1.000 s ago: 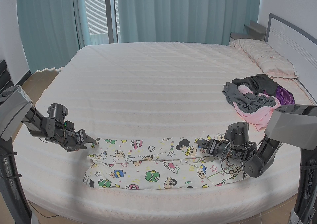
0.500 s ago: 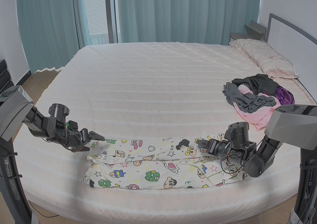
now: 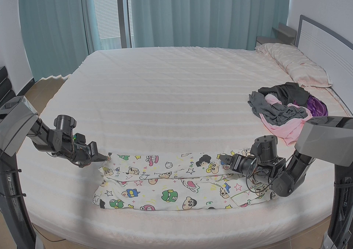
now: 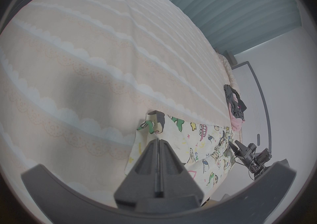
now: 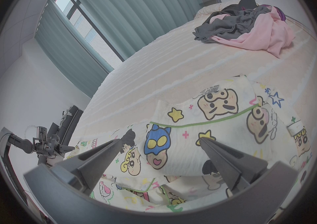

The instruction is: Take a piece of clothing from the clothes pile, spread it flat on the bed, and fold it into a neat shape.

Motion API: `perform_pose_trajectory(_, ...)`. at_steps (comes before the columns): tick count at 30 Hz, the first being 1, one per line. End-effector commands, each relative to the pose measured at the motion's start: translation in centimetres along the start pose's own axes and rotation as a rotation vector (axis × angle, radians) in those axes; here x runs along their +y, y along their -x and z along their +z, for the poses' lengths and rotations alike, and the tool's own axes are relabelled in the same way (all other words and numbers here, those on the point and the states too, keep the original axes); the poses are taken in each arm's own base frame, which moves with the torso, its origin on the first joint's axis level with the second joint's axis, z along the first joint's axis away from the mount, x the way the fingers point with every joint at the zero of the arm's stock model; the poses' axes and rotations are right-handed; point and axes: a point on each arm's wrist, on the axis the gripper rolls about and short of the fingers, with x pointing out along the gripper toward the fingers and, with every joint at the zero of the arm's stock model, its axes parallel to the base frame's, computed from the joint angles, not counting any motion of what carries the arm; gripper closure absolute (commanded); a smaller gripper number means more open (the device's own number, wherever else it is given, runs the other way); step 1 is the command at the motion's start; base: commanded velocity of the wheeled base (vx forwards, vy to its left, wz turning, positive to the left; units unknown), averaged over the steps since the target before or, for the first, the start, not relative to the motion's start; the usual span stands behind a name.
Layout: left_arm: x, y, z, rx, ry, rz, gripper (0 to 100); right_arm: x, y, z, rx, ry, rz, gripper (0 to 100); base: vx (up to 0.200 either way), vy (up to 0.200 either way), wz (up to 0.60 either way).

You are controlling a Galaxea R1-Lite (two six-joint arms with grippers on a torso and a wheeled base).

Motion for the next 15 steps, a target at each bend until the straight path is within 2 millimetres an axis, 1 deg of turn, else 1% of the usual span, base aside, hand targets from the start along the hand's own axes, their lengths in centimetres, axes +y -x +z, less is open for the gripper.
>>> perform_pose_trajectory(1, -0.2, 0.3, 0.2, -0.013, -0.007, -0.003, 100, 0.0, 0.0, 0.0, 0.0, 0.0, 0.0, 0, 0.0, 0.0, 0.0)
perform_pose_trajectory(5, -0.7, 1.0, 0.6, -0.037, -0.019, -0.011, 100, 0.0, 0.0, 0.0, 0.001, -0.001, -0.001, 0, 0.0, 0.0, 0.0)
perform_pose_trajectory(6, -1.1, 1.5, 0.8, -0.05, -0.025, -0.015, 100, 0.0, 0.0, 0.0, 0.001, -0.001, -0.001, 0, 0.0, 0.0, 0.0)
perform_pose_trajectory(10, -1.6, 2.1, 1.1, -0.069, -0.038, -0.023, 100, 0.0, 0.0, 0.0, 0.0, -0.002, 0.0, 0, 0.0, 0.0, 0.0)
perform_pose_trajectory(11, -1.8, 2.4, 1.5, -0.084, -0.044, -0.028, 100, 0.0, 0.0, 0.0, 0.0, -0.002, 0.0, 0, 0.0, 0.0, 0.0)
perform_pose_trajectory(15, -1.8, 2.7, 1.5, -0.09, -0.044, -0.025, 100, 0.0, 0.0, 0.0, 0.0, -0.002, 0.0, 0, 0.0, 0.0, 0.0)
